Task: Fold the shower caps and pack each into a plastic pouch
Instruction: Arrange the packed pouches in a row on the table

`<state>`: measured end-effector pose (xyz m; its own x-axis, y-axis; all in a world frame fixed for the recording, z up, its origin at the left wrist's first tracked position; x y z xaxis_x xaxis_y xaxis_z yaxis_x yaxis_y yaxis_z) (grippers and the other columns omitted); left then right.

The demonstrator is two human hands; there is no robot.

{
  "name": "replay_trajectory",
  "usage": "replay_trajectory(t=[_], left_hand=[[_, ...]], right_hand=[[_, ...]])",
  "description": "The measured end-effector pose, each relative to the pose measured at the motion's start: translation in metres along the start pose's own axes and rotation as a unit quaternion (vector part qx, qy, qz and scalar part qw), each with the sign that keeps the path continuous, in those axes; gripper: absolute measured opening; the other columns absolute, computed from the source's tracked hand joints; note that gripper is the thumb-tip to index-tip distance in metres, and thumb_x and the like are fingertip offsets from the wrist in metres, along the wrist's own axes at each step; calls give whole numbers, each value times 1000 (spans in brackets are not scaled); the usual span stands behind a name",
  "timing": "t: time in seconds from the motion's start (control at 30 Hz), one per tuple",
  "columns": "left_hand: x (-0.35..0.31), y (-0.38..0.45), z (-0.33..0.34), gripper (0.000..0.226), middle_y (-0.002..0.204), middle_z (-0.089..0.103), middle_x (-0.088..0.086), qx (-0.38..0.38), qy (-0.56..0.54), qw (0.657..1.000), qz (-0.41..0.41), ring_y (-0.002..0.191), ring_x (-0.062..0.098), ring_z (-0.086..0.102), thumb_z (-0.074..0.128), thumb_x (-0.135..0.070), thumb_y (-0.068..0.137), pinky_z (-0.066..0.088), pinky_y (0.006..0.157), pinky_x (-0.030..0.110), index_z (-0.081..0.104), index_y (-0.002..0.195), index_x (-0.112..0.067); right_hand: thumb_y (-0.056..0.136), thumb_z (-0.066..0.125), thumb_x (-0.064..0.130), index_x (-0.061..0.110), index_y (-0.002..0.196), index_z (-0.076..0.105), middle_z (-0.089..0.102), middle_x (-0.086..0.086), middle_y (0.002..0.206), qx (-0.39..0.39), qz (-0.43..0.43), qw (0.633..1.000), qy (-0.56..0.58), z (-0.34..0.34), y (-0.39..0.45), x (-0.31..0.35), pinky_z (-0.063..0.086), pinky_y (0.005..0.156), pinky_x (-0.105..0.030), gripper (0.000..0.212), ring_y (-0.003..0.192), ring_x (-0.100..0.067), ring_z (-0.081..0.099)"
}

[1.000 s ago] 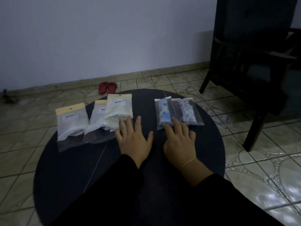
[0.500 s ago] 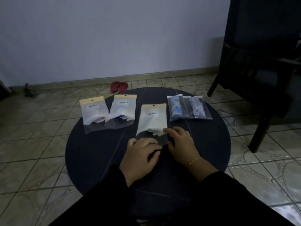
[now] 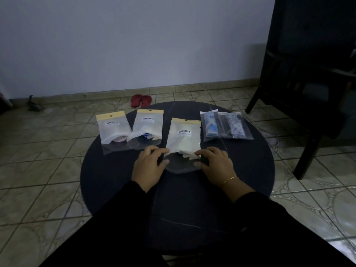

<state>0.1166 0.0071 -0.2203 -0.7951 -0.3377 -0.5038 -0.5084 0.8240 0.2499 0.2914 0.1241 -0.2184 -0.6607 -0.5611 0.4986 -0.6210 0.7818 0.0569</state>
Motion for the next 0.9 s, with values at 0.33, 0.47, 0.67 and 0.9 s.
replay_trajectory(t=[0.33, 0.47, 0.67, 0.9], left_hand=[[7, 0, -3, 32, 125, 45, -12, 19, 22, 995, -92, 121, 12, 34, 50, -56, 89, 18, 92, 31, 70, 103, -35], [5, 3, -3, 36, 126, 45, -12, 35, 23, 989, -142, 125, 14, 31, 48, -62, 87, 18, 98, 35, 71, 100, -37], [3, 3, -3, 30, 125, 45, -11, 22, 16, 981, -191, 125, 17, 30, 53, -62, 82, 18, 104, 39, 71, 87, -38], [-7, 0, 3, 29, 121, 44, -6, -2, 65, 975, -212, 122, 19, 30, 50, -56, 83, 20, 100, 39, 68, 84, -34]], right_hand=[[94, 48, 44, 20, 114, 67, 43, 3, 139, 30, 56, 998, 23, -2, 13, -4, 32, 102, -34, 37, 125, -23, 37], [95, 44, 45, 19, 119, 64, 39, 5, 141, 34, 91, 995, 19, 0, 15, -2, 29, 105, -35, 40, 127, -23, 34], [93, 45, 42, 17, 114, 67, 40, 5, 139, 17, 115, 993, 8, 2, 16, 2, 29, 102, -35, 40, 125, -23, 34], [88, 43, 40, 13, 111, 66, 43, 1, 133, -34, 140, 989, -26, 7, 13, 12, 30, 98, -38, 42, 120, -24, 36]])
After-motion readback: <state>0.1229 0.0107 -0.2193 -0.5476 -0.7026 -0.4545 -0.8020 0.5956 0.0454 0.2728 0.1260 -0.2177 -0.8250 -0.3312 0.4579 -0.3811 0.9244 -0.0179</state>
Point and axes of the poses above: each hand's wrist, its own y-axis towards the middle knuckle, its own z-axis out of the palm, x = y × z, the point moved 5 cm from there along y, towards the middle knuckle
